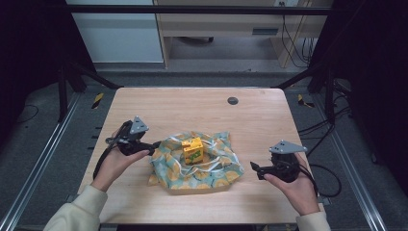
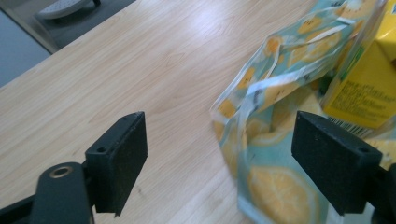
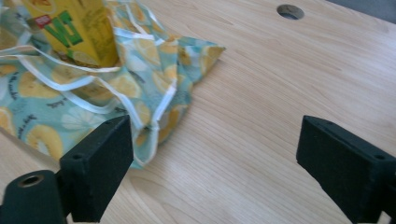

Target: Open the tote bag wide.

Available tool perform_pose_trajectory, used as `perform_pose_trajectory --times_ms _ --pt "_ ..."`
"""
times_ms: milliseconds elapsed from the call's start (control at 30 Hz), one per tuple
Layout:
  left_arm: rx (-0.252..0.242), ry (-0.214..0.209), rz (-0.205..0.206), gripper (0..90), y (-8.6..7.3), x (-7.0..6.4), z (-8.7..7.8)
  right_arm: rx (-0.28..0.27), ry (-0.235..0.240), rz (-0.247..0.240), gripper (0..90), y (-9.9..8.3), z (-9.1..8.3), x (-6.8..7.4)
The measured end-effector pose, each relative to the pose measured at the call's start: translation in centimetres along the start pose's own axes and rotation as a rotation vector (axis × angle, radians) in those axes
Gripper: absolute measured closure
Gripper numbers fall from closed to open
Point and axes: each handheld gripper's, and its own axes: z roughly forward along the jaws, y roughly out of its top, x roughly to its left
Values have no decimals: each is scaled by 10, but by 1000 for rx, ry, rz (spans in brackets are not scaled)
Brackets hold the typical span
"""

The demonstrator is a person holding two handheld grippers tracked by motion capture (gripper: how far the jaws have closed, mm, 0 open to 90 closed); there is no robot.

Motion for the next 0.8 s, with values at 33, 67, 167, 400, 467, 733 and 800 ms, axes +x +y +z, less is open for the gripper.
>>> perform_pose_trajectory --times_ms 33,67,167,400,467,733,800 --pt "0 2 -8 170 -2 1 -1 0 0 0 96 0 0 0" --pt "5 8 -16 162 -6 4 -3 3 -4 5 91 -1 1 -1" --pt "10 21 -42 145 -18 10 -7 27 -18 17 81 -3 6 -6" --pt "41 40 -97 128 -47 23 -10 67 -48 52 81 -5 27 -11" --pt "47 46 -110 125 -54 28 -11 73 -51 63 83 -5 33 -12" --pt "101 68 -164 104 -83 40 -7 100 -68 103 80 -13 53 -22" --pt "112 73 -172 95 -91 40 -7 110 -79 109 80 -17 57 -26"
